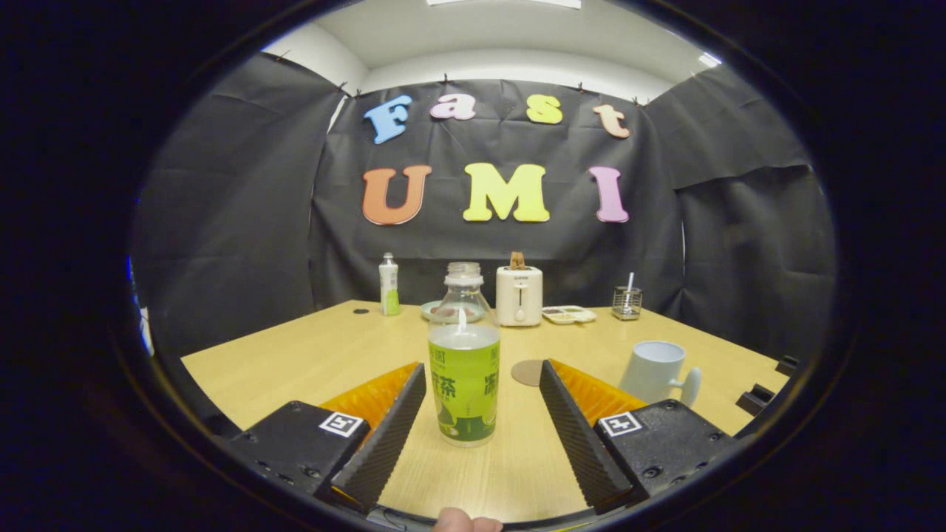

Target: Take the bottle from table, then pour the juice into the cup, finally place the bottle on the coaster

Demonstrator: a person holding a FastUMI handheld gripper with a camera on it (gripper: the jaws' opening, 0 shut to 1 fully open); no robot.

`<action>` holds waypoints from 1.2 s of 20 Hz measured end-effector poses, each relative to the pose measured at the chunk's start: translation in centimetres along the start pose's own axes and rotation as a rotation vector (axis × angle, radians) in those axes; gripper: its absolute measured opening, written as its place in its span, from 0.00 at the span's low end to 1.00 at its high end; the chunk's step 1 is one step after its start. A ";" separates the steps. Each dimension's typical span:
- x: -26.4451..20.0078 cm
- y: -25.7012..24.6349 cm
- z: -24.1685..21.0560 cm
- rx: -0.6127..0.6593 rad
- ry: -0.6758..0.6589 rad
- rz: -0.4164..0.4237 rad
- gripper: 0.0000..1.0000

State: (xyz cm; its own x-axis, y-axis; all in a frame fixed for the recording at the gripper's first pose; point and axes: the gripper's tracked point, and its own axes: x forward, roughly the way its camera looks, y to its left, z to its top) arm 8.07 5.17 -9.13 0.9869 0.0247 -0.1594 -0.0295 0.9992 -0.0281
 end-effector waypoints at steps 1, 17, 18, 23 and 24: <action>0.7 0.3 -0.4 0.000 0.019 0.003 1.00; 6.9 1.3 -2.4 0.010 0.127 -0.008 0.96; 7.0 1.2 -2.6 0.014 0.133 -0.010 0.93; 6.8 1.4 -2.5 0.019 0.150 0.001 0.82; 6.6 1.4 -2.4 0.025 0.154 0.001 0.81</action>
State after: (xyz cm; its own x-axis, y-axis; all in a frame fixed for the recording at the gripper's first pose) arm 14.17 6.69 -12.61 0.9508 0.0225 -0.3090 -0.0249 0.9997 -0.0038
